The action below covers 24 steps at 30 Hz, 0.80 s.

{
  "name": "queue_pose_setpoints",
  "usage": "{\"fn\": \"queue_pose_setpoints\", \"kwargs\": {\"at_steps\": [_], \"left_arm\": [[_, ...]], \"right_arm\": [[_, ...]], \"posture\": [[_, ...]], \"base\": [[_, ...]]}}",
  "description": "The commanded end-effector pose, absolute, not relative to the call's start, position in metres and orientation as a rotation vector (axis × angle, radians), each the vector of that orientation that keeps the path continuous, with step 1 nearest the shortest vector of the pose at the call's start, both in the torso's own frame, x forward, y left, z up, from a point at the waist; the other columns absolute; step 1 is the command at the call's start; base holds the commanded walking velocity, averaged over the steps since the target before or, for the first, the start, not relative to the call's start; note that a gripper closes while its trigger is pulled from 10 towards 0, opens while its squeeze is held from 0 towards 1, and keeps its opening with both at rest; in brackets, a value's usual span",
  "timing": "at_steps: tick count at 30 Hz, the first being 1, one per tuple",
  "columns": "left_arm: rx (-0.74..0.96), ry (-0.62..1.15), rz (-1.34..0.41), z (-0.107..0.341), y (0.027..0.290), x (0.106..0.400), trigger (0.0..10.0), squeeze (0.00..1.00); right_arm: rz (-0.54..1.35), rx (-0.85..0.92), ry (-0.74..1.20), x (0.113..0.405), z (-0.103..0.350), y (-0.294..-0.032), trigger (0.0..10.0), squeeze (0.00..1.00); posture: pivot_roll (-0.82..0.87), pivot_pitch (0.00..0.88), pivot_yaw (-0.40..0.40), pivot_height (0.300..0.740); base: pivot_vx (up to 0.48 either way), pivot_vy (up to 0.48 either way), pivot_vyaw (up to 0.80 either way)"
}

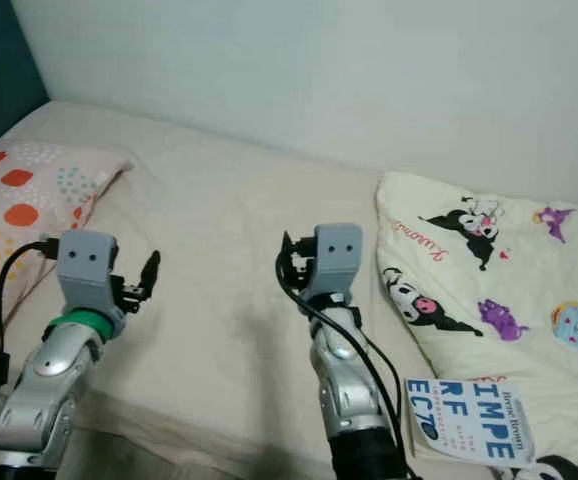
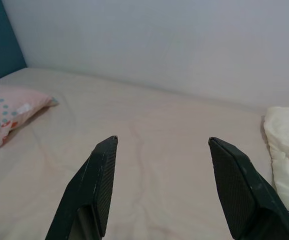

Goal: Clean up the room

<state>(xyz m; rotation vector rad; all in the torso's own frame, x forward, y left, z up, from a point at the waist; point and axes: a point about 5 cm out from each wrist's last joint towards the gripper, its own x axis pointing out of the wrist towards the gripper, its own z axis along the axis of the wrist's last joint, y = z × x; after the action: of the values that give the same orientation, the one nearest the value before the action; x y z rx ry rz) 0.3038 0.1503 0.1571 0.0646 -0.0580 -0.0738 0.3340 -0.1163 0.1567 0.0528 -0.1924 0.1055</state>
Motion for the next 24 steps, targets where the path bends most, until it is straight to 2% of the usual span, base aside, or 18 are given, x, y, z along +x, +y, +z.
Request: {"fn": "queue_pose_setpoints", "kwargs": {"at_steps": [1,5,19,24], "left_arm": [[0.047,-0.068,-0.092,0.1547,0.1461,0.2995,10.0,0.0],[0.03,-0.074,-0.106,0.1554,0.1432,0.2991,10.0,0.0],[-0.023,-0.062,-0.106,0.156,0.1432,0.3008,10.0,0.0],[-0.029,-0.062,-0.1,0.1559,0.1446,0.3016,10.0,0.0]], "right_arm": [[0.099,0.047,-0.172,0.3333,0.1503,-0.1191,10.0,0.0],[0.099,0.046,-0.171,0.3336,0.1502,-0.1197,10.0,0.0],[0.101,0.041,-0.171,0.3344,0.1505,-0.1205,10.0,0.0],[0.101,0.039,-0.171,0.3346,0.1506,-0.1208,10.0,0.0]], "posture": [[0.05,0.074,-0.018,0.74],[0.05,0.073,-0.019,0.74],[0.04,0.07,-0.021,0.74],[0.04,0.068,-0.021,0.74]], "base": [[0.0,0.0,0.0],[0.0,0.0,0.0],[0.0,-0.276,0.0],[0.0,0.0,0.0]]}}
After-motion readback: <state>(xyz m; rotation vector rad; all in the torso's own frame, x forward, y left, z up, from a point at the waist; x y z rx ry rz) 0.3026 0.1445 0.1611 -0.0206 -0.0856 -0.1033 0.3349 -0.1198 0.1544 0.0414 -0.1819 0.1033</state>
